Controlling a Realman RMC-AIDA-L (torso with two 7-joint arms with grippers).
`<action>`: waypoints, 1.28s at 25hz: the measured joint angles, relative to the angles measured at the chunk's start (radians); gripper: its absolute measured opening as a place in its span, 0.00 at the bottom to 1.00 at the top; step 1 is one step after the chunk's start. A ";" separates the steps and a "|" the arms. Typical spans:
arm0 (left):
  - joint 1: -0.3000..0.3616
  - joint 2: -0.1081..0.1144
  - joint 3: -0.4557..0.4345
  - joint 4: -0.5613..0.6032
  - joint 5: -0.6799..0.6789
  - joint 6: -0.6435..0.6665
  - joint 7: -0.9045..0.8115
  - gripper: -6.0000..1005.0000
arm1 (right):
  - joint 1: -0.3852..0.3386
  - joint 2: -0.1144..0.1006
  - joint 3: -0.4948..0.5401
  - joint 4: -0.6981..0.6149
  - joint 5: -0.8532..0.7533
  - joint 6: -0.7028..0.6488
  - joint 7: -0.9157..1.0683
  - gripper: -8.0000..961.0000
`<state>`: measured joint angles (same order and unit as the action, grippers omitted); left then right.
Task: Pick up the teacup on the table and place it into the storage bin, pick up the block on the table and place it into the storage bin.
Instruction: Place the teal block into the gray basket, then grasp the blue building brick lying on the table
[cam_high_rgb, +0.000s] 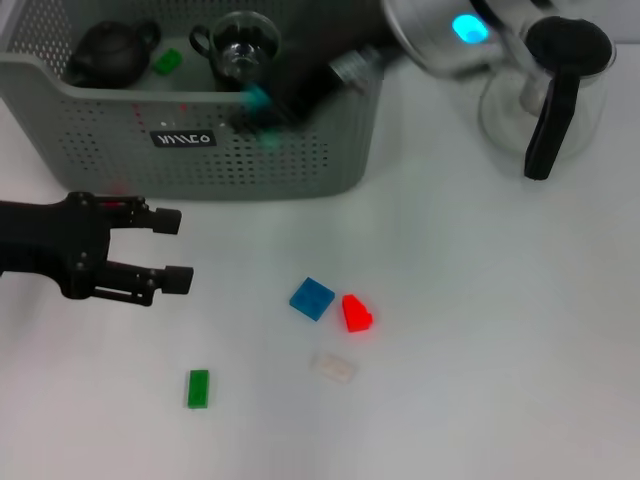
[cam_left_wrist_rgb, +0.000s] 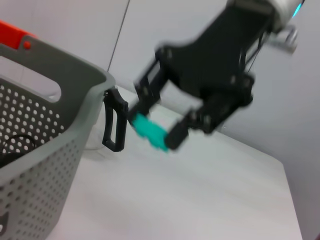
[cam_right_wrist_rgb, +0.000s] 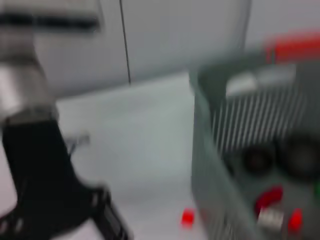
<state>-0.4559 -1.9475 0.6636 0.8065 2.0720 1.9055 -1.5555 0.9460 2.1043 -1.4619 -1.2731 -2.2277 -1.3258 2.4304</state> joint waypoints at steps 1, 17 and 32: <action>-0.003 0.001 -0.001 0.000 0.000 0.000 0.000 0.88 | 0.022 0.001 0.000 0.010 0.001 0.024 -0.011 0.45; -0.006 0.005 -0.006 0.002 0.001 -0.014 0.014 0.88 | 0.307 -0.005 0.008 0.570 -0.018 0.523 -0.253 0.46; -0.010 0.007 -0.006 0.002 0.000 -0.015 0.017 0.88 | -0.046 -0.008 0.104 -0.009 0.014 0.068 -0.187 0.96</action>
<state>-0.4655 -1.9408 0.6573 0.8085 2.0722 1.8903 -1.5385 0.9001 2.0965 -1.3581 -1.2817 -2.2135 -1.2578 2.2432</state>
